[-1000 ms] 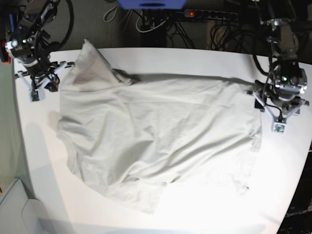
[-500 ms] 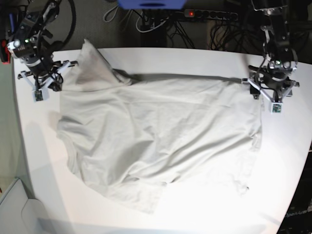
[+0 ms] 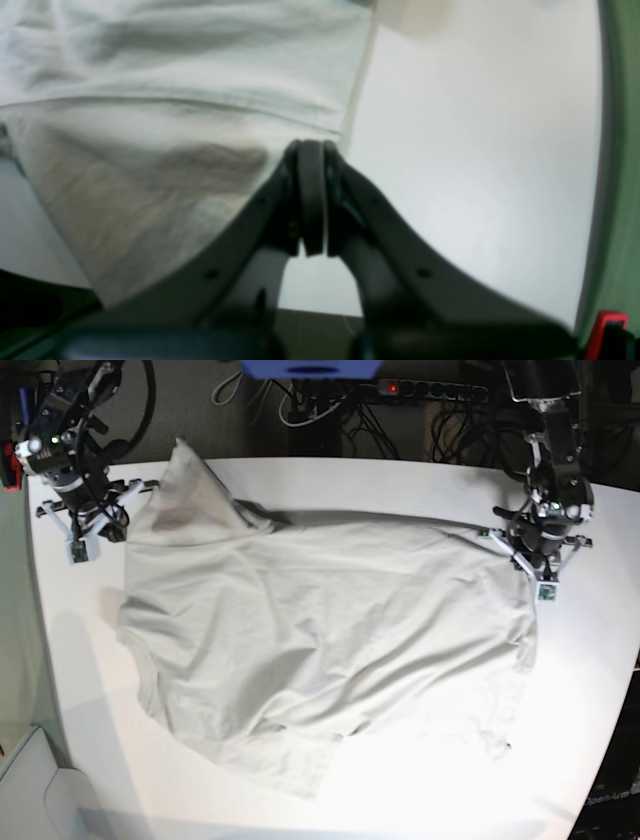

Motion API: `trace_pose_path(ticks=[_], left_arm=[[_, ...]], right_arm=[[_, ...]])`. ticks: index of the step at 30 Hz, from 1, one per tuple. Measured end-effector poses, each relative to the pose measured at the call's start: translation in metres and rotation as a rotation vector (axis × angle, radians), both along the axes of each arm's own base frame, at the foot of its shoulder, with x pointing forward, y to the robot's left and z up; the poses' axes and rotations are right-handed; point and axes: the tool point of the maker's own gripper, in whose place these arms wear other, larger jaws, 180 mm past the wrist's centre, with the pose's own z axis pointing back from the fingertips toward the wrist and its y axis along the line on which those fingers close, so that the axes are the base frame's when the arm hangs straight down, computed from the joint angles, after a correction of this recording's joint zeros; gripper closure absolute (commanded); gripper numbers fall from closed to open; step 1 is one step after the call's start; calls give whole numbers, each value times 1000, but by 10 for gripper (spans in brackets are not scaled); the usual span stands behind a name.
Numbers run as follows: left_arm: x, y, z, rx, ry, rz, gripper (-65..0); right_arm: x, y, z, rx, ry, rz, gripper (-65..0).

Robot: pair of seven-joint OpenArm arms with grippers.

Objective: Layout the t-shirt on the table in an organized manner, then fold the t-shirt properly
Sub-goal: 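Pull the shirt's edge with the left gripper to smooth it flat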

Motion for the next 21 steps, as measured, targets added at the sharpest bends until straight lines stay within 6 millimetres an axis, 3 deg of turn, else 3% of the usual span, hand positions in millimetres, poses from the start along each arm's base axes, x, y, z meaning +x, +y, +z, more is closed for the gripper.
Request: trace_pose_path(ticks=[3,7,10,13,18,21], left_arm=[[-13,-1,11,26,96,6,-3],[-8,-5,52,66,87,9,-2],[-11,-5,69,81,130,26,-2],[-23,-4,73,93,184,39,-3],[-18,-4,84,112,141,27,-11],[-21,-5,80,109,157,21,-118]], right_arm=[[0,0,0,0,0,1,0],[0,1,0,1,1,2,0],[0,1,0,1,0,2,0],[0,1,0,1,0,2,0],[0,1,0,1,1,2,0],[0,1,0,1,0,2,0]])
